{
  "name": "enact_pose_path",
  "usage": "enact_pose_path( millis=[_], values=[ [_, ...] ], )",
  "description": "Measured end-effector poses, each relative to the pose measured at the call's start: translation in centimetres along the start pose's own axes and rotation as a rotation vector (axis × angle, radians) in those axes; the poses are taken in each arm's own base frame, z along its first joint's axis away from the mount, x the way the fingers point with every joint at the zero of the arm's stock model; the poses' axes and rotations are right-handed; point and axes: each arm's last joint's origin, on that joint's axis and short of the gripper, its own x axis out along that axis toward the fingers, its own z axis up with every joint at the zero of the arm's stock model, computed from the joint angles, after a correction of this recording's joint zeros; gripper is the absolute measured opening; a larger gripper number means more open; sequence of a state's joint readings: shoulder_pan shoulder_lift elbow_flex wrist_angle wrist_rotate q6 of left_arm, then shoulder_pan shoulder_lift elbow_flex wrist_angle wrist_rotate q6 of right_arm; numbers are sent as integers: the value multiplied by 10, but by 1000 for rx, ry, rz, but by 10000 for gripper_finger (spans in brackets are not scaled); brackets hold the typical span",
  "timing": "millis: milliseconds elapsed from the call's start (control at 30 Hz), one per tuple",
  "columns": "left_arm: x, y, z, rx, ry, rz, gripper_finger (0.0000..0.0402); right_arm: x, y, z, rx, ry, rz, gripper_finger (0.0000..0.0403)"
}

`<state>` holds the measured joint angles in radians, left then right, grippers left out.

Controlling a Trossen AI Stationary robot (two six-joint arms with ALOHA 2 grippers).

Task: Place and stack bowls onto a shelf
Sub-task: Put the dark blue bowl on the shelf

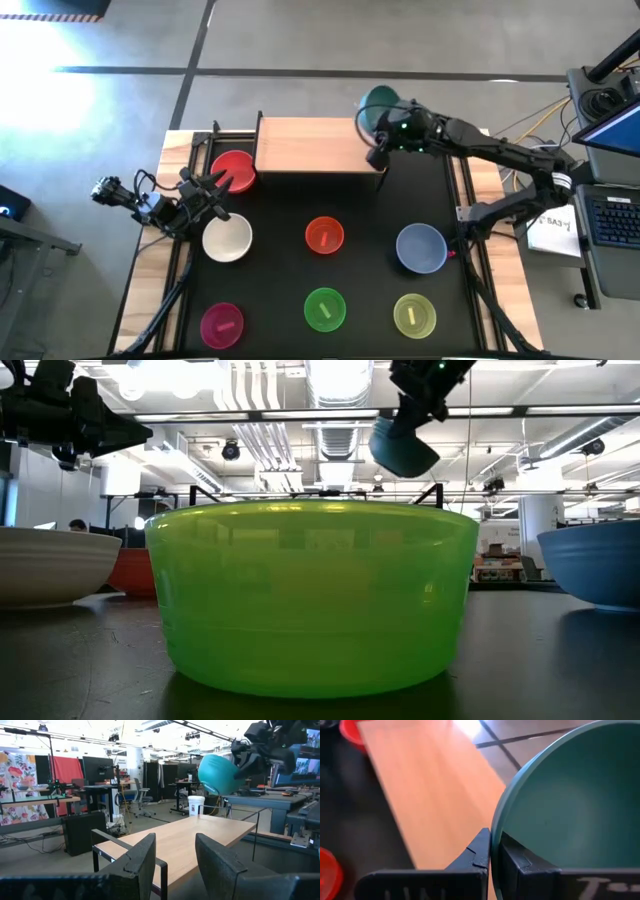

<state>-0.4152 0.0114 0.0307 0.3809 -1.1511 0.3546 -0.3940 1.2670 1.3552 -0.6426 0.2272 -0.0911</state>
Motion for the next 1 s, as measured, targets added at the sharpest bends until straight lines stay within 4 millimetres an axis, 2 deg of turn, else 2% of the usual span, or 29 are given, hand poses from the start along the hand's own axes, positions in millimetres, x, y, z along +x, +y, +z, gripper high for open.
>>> enact_pose_path(
  millis=[267, 400, 800, 1000],
  values=[
    [0, 0, 0, 0, 0, 0, 122, 19, 40, -2, -84, 49, 92, 8],
    [0, 0, 0, 0, 0, 0, 122, 28, 50, -6, -127, 84, 114, 8],
    [0, 0, 0, 0, 0, 1, 122, 52, 58, -18, -171, 208, 116, 8],
    [0, 0, 0, 0, 0, 0, 122, 54, 56, -19, -188, 208, 107, 9]
  ],
)
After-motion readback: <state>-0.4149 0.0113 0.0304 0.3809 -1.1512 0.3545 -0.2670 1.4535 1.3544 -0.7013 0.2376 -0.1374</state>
